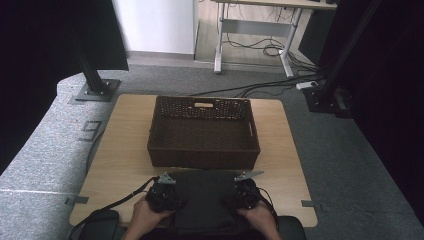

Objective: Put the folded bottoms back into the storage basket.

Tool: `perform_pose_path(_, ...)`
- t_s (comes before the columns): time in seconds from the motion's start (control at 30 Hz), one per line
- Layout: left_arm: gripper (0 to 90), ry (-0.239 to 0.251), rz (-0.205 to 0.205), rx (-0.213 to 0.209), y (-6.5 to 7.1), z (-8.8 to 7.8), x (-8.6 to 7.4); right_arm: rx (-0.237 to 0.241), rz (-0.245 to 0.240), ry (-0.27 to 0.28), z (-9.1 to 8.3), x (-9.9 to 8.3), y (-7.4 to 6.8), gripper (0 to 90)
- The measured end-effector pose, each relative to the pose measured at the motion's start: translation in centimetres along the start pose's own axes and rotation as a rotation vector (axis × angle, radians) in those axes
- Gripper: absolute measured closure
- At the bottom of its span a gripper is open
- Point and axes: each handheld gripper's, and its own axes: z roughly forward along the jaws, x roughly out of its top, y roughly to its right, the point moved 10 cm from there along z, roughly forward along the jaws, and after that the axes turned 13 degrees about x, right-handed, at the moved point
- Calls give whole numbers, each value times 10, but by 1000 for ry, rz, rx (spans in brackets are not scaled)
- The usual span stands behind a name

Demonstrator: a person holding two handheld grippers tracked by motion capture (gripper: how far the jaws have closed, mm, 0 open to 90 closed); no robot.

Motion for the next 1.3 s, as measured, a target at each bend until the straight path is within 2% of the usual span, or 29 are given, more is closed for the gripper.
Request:
perform_pose_path(0.1, 360, -1, -1, -10, 2, 0, 1, 72, 37, 32, 2, 1, -1, 527)
perform_pose_path(0.17, 413, -4, 3, -22, 4, 1, 3, 107, 53, 39, 3, 2, -2, 573)
perform_pose_path(0.37, 577, 5, 3, -58, 7, 1, 5, 151, 51, 29, 8, 2, -6, 632)
perform_pose_path(0.53, 635, 35, 25, -61, 8, -2, 7, 142, 27, 49, 5, 4, -9, 666)
perform_pose_path(0.63, 650, 41, 21, -78, 7, -7, 10, 133, 5, 65, 2, 6, -11, 677)
perform_pose_path(0.93, 660, 98, 6, -115, 4, -24, 21, 135, -26, 117, -10, 16, -19, 685)
perform_pose_path(1.07, 681, 134, -8, -154, 3, -34, 29, 133, -47, 142, -17, 23, -24, 686)
perform_pose_path(1.3, 683, 174, 0, -157, 2, -47, 39, 127, -85, 171, -29, 36, -30, 689)
